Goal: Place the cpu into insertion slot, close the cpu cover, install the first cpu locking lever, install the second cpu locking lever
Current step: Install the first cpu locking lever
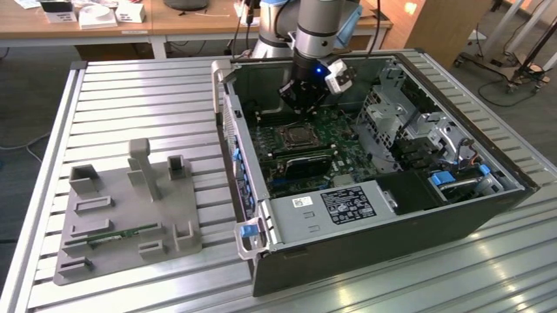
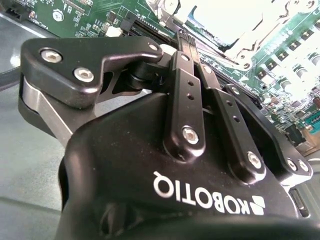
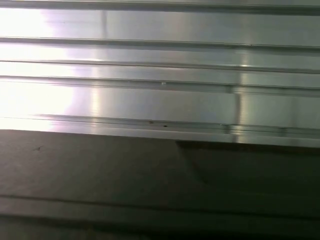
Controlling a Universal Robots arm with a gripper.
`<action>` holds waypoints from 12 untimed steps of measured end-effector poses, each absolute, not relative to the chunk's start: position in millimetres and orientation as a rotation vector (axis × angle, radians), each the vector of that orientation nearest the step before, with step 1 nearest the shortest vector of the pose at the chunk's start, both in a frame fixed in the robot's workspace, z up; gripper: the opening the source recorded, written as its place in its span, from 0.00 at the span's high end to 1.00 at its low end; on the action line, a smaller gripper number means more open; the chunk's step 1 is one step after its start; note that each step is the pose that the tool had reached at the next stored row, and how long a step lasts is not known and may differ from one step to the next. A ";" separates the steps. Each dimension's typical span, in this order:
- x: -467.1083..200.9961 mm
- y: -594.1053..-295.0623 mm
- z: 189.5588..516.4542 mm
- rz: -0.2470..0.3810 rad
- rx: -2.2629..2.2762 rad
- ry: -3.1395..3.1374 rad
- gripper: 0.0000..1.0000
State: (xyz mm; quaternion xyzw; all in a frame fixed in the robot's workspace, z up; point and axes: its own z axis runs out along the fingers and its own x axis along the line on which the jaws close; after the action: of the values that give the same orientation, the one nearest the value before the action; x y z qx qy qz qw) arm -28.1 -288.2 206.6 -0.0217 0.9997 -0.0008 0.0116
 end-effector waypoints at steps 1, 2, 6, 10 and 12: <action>-28.0 -288.2 206.5 -0.003 -0.060 3.118 0.90; -28.0 -288.2 206.5 -0.003 -0.055 3.118 0.90; -27.9 -288.2 206.1 -0.002 -0.054 3.118 0.90; -27.9 -288.2 205.0 -0.002 -0.054 3.118 0.90; -28.0 -288.2 204.7 -0.002 -0.054 3.118 0.90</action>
State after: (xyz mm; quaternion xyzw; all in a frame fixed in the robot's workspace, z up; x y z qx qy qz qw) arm -28.0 -288.2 204.7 -0.0172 0.9998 -0.0005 0.0116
